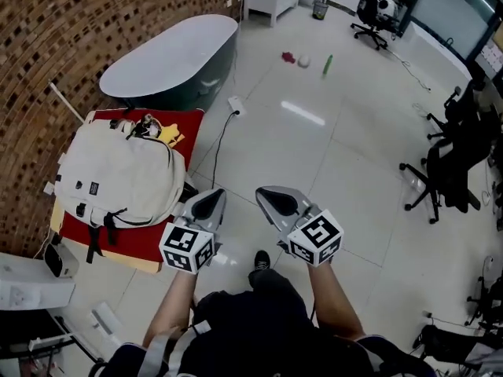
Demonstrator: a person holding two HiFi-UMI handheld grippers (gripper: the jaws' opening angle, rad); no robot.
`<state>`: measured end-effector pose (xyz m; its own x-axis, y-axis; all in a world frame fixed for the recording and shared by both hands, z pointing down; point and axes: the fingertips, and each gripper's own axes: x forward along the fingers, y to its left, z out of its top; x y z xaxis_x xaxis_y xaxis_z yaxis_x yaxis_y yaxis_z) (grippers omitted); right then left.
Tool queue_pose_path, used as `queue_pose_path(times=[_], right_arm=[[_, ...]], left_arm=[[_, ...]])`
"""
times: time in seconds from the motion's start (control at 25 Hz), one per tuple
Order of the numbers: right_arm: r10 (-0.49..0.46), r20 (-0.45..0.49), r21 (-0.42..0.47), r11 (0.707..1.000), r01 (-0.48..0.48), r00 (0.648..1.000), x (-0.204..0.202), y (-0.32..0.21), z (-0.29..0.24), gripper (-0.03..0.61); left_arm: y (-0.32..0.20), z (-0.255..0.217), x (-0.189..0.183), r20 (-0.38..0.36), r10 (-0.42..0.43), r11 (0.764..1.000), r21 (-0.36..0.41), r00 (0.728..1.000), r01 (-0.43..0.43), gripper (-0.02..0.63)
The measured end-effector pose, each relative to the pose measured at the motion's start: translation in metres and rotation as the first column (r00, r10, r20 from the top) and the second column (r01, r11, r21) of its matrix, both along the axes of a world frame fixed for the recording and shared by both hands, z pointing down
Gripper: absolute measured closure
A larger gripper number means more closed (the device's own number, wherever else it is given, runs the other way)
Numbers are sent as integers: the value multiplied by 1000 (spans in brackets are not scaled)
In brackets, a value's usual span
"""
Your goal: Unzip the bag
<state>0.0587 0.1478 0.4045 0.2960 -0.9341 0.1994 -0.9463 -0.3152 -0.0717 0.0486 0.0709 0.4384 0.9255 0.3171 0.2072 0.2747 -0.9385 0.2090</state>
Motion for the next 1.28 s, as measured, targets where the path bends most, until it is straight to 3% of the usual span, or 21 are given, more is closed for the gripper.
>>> queue_pose_path(times=[0.12, 0.24, 0.52, 0.72, 1.0, 1.28], right_arm=[[-155, 28, 2, 988, 155, 988, 19, -24, 9, 574], [-278, 41, 13, 961, 278, 960, 35, -53, 13, 574], [-413, 47, 36, 911, 412, 910, 59, -114, 23, 574], [-482, 68, 15, 876, 482, 873, 55, -154, 30, 574], [-523, 68, -48, 849, 527, 849, 47, -212, 37, 574], [-571, 64, -126, 809, 574, 819, 44, -257, 49, 574]], left_arm=[[-21, 8, 9, 48, -126, 992, 5, 991, 126, 611], [-47, 10, 10, 73, -253, 967, 14, 965, 253, 611], [-109, 20, -2, 115, -441, 898, 46, 890, 439, 611], [-146, 25, -9, 121, -507, 862, 36, 853, 506, 611], [-194, 23, -14, 89, -546, 837, 8, 833, 548, 611], [-232, 45, -30, 113, -592, 801, -28, 798, 598, 611]])
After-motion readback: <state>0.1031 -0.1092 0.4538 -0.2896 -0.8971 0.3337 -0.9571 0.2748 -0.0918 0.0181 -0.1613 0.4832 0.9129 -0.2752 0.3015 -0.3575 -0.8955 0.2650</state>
